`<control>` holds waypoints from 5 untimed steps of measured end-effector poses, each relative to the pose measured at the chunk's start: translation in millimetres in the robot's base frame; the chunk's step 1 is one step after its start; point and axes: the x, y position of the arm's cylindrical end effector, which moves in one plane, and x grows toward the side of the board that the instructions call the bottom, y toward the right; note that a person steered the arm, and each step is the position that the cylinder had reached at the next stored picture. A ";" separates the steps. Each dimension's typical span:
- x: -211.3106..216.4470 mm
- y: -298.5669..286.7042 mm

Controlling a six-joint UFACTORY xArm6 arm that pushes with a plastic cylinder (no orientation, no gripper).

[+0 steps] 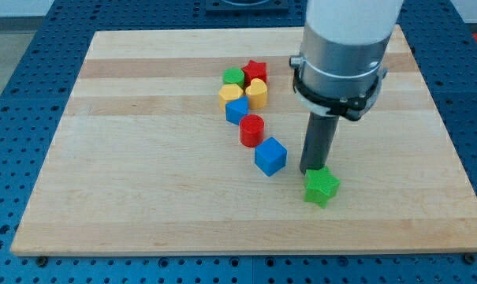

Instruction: Move the green star towards the bottom right of the board

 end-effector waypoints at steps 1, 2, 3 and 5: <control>19.1 -14.4; 33.8 -18.9; 49.3 -18.9; 77.2 -19.6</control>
